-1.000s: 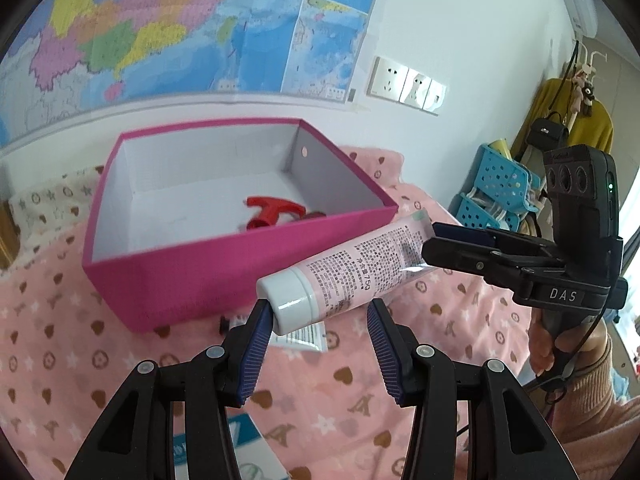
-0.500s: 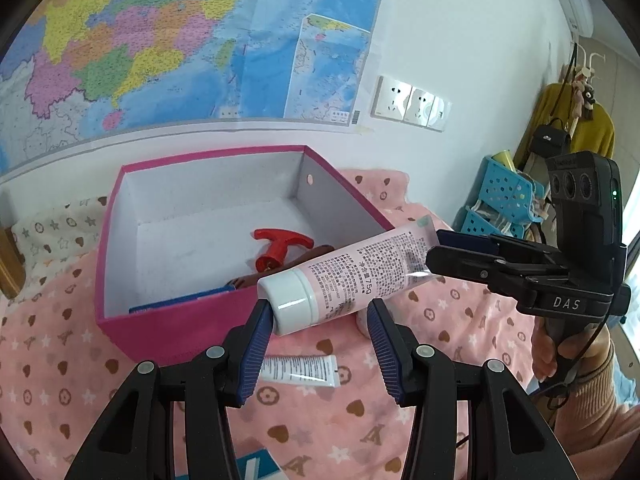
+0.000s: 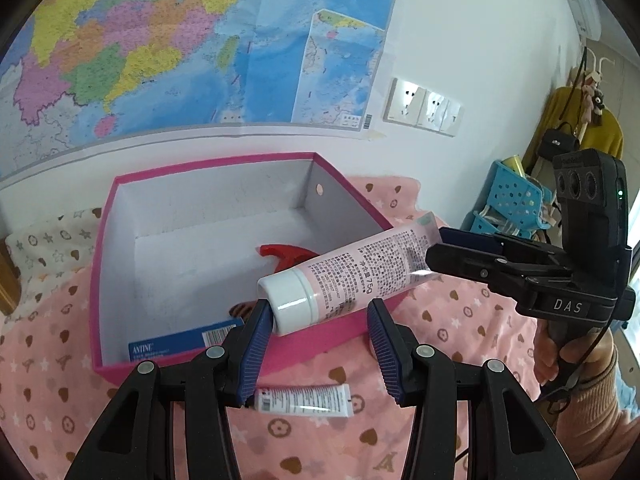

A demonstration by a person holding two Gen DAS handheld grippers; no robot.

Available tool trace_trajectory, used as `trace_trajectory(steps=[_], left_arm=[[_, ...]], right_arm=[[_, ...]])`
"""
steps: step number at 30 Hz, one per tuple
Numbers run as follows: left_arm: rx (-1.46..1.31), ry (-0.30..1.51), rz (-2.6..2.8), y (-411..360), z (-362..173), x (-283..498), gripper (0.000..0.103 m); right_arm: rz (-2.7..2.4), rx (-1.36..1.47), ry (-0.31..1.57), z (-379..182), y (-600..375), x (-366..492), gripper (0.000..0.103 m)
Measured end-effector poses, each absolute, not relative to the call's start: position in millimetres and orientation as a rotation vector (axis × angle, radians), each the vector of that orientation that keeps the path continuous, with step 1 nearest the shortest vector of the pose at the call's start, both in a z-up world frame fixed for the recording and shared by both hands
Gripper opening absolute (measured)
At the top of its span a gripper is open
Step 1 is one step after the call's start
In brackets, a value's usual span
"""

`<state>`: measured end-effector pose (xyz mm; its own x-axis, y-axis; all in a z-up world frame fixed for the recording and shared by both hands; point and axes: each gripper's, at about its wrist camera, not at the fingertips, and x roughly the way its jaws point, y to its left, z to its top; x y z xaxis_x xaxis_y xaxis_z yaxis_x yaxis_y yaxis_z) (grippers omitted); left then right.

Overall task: Organize rigid objects
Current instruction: 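Carry the pink-and-white tube over and into the magenta box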

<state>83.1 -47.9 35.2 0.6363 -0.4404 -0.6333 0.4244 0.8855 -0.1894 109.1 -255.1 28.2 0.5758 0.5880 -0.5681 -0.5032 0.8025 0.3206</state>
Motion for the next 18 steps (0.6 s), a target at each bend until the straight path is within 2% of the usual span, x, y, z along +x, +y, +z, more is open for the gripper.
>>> trace_trajectory(steps=[18], left_arm=[[-0.044, 0.816, -0.447, -49, 12, 131, 0.049]], right_arm=[[0.595, 0.106, 0.789, 6, -244, 148, 0.054]])
